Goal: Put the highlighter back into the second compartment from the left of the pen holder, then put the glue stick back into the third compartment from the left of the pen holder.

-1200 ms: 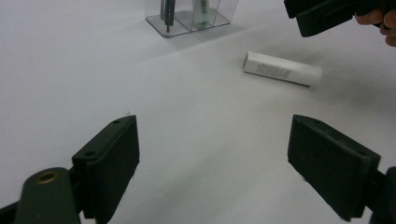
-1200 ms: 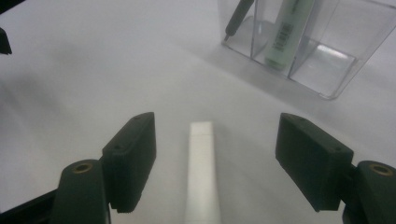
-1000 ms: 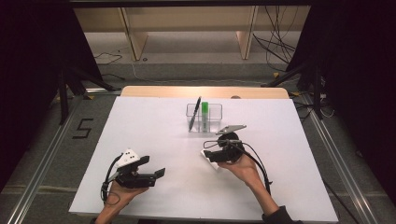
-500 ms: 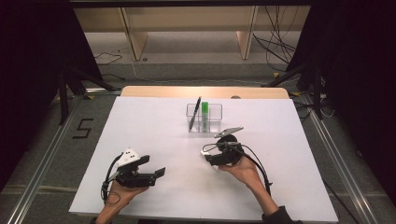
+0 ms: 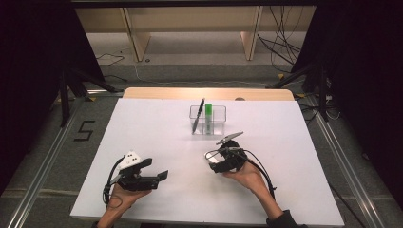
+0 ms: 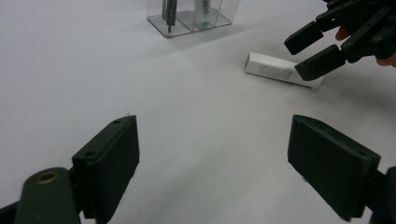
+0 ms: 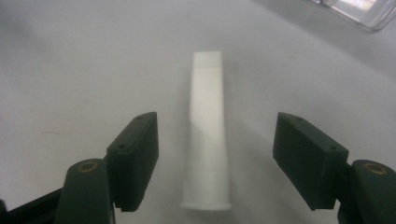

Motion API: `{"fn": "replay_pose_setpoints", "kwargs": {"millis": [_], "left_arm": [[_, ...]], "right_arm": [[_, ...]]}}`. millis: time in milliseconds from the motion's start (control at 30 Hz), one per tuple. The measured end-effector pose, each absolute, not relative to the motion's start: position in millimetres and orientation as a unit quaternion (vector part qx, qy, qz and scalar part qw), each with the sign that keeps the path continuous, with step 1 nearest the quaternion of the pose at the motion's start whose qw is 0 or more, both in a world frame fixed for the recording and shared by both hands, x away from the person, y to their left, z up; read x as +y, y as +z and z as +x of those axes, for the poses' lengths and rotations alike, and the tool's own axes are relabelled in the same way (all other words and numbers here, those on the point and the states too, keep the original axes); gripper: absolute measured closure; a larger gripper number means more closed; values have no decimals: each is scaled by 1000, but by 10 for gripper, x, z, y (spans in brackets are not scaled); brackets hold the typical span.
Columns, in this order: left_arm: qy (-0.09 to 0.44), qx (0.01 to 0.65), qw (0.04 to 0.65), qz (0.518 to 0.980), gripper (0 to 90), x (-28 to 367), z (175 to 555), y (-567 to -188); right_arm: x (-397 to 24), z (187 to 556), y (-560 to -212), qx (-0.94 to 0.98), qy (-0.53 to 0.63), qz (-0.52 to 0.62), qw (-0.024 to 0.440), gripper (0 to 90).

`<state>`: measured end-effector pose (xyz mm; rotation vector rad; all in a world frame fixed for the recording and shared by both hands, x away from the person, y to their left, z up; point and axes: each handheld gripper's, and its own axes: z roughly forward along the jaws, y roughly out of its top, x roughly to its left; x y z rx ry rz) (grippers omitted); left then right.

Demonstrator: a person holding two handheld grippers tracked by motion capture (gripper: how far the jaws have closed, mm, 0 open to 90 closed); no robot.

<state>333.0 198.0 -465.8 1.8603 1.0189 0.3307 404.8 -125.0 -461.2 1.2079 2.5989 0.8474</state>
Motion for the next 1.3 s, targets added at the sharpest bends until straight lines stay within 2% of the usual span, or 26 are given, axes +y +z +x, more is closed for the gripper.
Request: {"fn": "replay_pose_setpoints", "kwargs": {"millis": [1300], "left_arm": [[139, 411, 477, 764, 167, 1971, 3307, -4642]], "right_arm": [[-1213, 3978, -4726, 876, 256, 396, 97, 553]]}}
